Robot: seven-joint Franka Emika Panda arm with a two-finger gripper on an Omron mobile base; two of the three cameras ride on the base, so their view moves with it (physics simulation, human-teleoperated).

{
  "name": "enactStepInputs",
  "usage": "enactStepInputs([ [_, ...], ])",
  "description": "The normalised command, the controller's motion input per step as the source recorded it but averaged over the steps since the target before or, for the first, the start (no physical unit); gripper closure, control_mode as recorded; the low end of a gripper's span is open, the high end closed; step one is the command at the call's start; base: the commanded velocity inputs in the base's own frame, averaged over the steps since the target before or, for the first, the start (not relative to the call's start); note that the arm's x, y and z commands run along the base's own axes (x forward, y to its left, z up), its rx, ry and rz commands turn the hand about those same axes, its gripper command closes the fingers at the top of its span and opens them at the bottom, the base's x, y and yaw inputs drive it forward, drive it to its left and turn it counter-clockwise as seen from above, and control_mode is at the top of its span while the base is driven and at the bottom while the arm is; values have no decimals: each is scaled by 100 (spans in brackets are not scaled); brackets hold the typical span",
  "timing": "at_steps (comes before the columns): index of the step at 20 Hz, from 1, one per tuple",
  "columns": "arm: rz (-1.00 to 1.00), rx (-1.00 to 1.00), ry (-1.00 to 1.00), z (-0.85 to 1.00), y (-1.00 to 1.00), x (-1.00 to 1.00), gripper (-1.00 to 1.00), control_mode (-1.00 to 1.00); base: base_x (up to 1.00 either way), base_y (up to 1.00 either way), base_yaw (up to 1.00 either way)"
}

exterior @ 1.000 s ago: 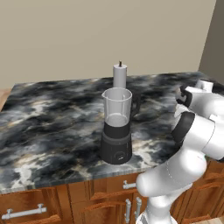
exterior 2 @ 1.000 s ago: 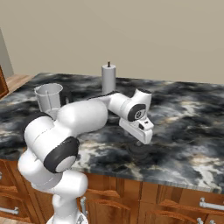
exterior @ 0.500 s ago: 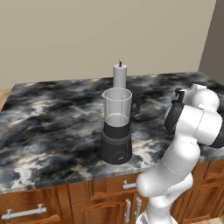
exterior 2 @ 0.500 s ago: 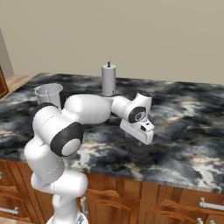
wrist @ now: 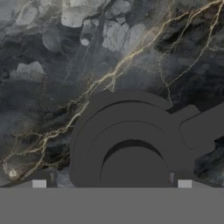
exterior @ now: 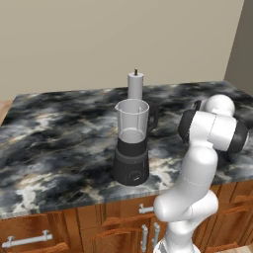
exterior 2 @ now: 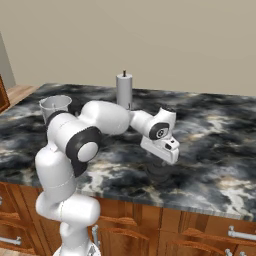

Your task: Close the lid blender by securely placing the lid on top.

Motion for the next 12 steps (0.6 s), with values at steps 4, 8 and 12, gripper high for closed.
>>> enactStepInputs([
  [4,6,0,-2,-21,0,3,-100,-100,0,0,0],
  [8,4,0,-10,-19,18,-14,-100,-100,0,0,0],
  [12,3,0,-8,-14,39,-11,-100,-100,0,0,0],
])
